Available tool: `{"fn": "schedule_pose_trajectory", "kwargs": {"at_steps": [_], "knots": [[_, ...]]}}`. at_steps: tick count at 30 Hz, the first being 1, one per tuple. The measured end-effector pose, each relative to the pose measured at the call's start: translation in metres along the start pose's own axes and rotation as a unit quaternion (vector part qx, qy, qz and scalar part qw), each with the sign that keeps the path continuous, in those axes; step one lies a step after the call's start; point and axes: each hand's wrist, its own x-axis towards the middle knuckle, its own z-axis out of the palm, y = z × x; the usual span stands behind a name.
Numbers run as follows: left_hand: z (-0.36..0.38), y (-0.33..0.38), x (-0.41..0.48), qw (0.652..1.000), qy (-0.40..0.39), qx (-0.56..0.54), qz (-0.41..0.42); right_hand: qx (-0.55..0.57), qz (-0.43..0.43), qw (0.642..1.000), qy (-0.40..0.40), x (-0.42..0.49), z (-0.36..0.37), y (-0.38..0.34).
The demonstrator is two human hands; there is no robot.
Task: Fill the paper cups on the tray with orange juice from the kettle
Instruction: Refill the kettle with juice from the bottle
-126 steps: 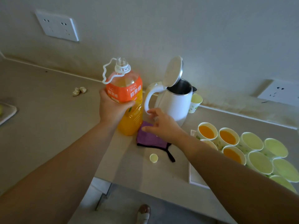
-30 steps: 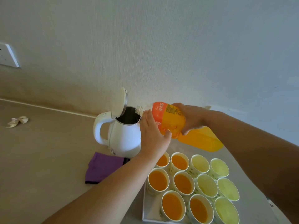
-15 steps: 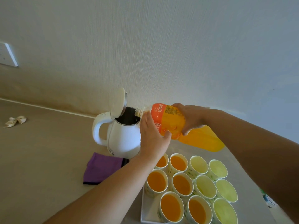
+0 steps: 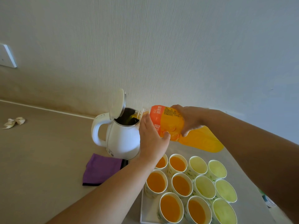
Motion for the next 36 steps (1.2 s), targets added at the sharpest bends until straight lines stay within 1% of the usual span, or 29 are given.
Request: {"fn": "schedule_pose_trajectory", "kwargs": {"at_steps": [36], "knots": [[-0.004,-0.011,-0.003,1.000,-0.011,-0.003,-0.004,-0.009,0.014,1.000,-0.019,0.002,0.004,-0.008]]}}
